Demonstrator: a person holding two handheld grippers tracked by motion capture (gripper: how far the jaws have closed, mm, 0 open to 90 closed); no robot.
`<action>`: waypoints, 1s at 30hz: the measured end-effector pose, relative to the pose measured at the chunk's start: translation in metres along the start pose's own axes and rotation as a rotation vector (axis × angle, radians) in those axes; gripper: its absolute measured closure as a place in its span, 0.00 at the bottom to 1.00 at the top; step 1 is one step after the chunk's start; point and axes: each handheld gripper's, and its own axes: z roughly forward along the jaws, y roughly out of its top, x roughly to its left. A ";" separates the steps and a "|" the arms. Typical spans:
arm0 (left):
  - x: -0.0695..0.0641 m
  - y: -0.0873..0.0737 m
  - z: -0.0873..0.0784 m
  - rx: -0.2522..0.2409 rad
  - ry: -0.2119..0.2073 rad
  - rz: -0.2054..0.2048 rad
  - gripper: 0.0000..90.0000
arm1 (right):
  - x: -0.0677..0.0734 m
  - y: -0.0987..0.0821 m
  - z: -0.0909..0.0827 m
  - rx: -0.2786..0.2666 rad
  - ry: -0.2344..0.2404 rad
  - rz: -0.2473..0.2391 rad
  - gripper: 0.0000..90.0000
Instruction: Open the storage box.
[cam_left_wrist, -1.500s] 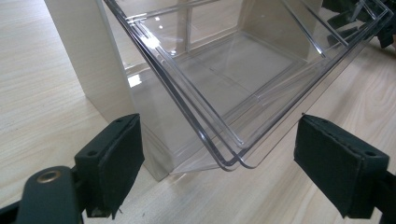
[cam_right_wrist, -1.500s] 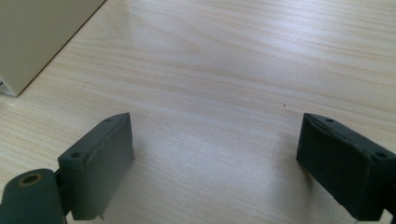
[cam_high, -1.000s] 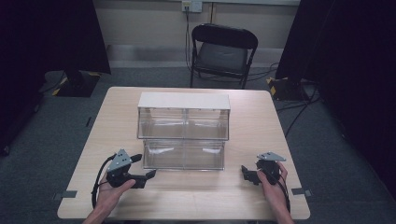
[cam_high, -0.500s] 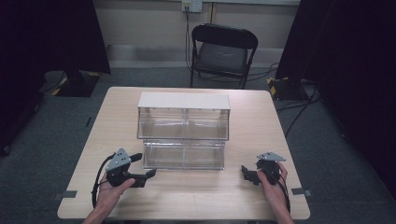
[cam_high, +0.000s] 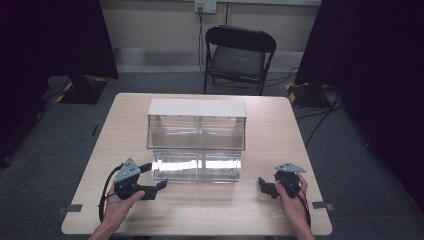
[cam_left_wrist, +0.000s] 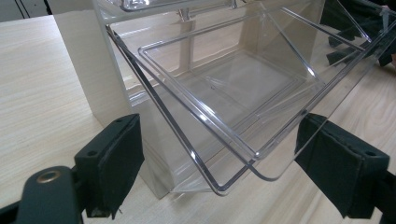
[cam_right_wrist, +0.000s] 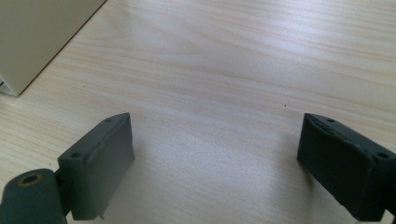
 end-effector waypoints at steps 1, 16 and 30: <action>0.000 0.000 0.000 0.000 0.000 0.000 0.17 | 0.000 0.000 0.000 0.000 0.000 0.000 0.11; 0.001 0.003 -0.001 -0.003 -0.006 -0.008 0.17 | 0.000 0.000 0.000 0.000 0.001 0.000 0.11; 0.002 0.009 -0.003 -0.026 -0.003 -0.036 0.17 | 0.000 0.000 0.000 0.000 0.002 -0.001 0.11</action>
